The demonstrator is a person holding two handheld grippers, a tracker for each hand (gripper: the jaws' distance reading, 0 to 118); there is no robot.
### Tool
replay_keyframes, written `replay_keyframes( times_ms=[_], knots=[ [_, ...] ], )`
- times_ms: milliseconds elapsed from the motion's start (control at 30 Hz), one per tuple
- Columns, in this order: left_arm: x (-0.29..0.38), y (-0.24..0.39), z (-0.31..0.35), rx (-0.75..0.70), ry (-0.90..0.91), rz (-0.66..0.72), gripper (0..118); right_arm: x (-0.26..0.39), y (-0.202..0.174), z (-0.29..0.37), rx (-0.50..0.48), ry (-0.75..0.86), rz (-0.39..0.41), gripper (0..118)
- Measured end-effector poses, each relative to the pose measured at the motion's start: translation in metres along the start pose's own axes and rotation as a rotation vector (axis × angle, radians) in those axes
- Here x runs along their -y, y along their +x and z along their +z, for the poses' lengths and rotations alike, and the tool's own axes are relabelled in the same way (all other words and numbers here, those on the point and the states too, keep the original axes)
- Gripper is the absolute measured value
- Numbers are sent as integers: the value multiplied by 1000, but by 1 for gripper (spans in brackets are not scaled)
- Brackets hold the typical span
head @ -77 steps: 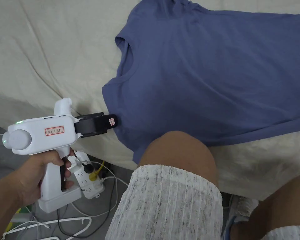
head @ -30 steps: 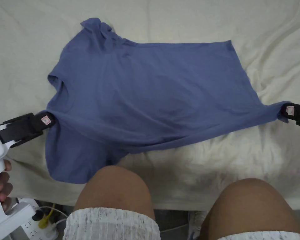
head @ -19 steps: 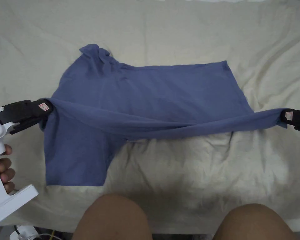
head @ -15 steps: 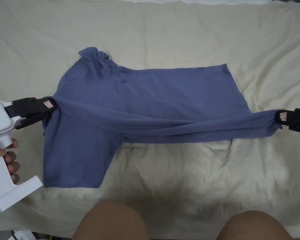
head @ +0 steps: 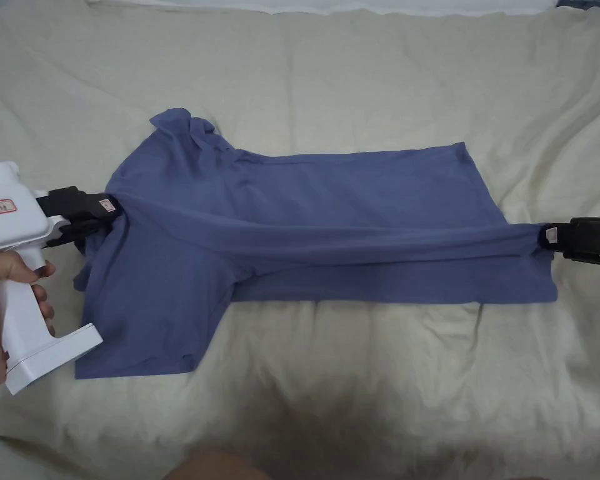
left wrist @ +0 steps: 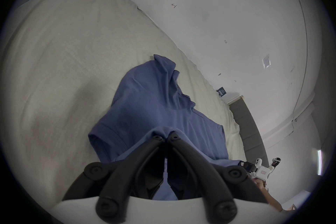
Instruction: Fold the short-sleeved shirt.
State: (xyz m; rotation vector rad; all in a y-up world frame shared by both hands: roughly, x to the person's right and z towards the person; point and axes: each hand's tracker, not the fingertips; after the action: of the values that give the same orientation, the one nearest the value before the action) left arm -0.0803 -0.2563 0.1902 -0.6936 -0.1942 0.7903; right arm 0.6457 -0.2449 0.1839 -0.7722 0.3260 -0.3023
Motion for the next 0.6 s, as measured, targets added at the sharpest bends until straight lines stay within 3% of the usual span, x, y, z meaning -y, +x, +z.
replay_keyframes(
  times_ms=[533, 567, 600],
  knots=[
    [-10, -18, -42, -131, -42, -56, 2, -6, 13, -54, 85, -94, 20, 4],
    [-10, -19, -42, -129, -47, -54, 3, -5, 13, -55, 89, -93, 24, 7],
    [-10, -19, -42, -138, -46, -67, 8, -4, 13, -56, 94, -92, 25, 24]
  ],
)
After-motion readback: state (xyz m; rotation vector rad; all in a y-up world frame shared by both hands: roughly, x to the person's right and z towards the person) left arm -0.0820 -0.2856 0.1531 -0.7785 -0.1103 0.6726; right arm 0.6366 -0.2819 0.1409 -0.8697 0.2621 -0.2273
